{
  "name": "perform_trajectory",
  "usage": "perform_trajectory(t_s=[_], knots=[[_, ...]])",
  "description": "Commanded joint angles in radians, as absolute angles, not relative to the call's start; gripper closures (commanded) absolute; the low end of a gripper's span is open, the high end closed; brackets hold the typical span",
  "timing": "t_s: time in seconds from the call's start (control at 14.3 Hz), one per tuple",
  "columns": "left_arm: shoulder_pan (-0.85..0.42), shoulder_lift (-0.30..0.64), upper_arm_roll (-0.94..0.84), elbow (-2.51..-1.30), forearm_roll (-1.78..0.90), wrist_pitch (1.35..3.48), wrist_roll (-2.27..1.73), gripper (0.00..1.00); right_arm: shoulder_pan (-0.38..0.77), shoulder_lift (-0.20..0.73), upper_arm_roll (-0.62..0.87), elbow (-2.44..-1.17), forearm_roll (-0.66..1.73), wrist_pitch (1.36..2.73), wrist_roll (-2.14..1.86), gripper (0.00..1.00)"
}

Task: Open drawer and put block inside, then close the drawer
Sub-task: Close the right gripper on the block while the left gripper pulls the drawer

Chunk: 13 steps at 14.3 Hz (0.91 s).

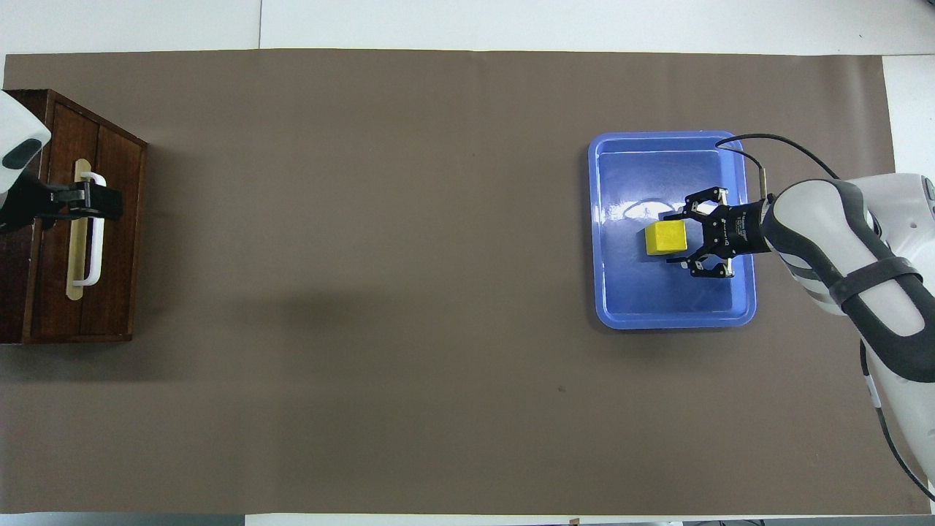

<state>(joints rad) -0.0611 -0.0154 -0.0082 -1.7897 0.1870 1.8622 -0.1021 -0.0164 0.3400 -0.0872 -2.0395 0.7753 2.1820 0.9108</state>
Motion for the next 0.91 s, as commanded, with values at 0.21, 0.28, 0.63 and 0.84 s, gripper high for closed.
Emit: perform_trajectory(t_s=[0.21,0.28,0.63,0.84], knots=[[-0.072,0.133,-0.002,-1.827,0.37,2.078,-0.11,0.0,-0.034,0.328,-0.083,-2.052,0.807,2.157,0.818,1.0],[-0.066,0.156,-0.002,-1.828,0.371,2.098,-0.112,0.0,-0.034,0.328,-0.084,-2.051,0.807,2.154,0.815,1.0],[-0.038,0.164,0.002,-1.884,0.4,2.163,-0.112,0.0,-0.041,0.331,-0.084,-1.993,0.807,2.109,0.842,1.0],[-0.02,0.167,-0.002,-1.93,0.416,2.221,-0.112,0.0,-0.054,0.334,-0.086,-1.93,0.807,2.051,0.88,1.0]])
